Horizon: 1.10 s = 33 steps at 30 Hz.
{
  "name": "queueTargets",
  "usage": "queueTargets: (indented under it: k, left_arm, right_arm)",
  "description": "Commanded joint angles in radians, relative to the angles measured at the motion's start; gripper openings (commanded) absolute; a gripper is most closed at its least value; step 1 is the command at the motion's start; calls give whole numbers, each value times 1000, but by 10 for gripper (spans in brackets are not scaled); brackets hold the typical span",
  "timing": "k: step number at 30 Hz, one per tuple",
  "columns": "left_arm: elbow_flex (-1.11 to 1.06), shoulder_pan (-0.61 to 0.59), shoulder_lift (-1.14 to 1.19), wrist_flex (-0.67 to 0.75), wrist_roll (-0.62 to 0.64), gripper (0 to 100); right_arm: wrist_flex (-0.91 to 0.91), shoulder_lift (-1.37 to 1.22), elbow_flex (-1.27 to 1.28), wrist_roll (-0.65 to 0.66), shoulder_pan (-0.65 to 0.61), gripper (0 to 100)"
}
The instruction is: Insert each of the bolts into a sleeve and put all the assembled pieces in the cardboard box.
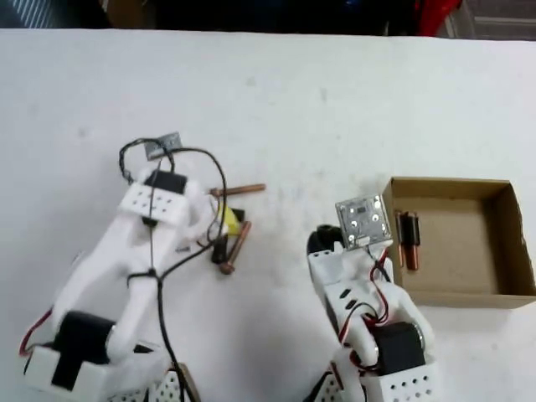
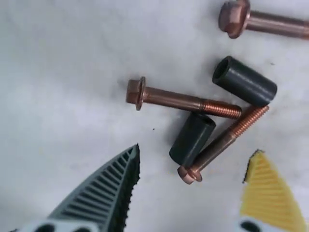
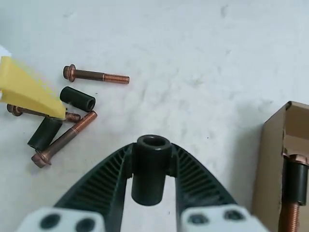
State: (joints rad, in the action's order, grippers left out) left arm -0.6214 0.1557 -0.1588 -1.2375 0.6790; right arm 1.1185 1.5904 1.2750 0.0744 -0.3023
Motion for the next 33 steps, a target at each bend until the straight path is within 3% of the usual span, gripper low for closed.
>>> queueTargets:
  k: [1,6,14,30,33]
  left_arm:
    - [87,4,62,34,94,356]
    - [123,-2,150,34,160,316]
    - [224,-88,292,34,157,313]
    - [377,-88,441,34,126,310]
    - [377,-88,441,34,92,234]
  right_arm:
    - [4,15,-9,11,8,17]
    - [4,15,-9,12,8,17]
    - [4,15,-9,12,8,17]
    - [-4,15,11,26,8,17]
    - [-4,16,11,61,8,17]
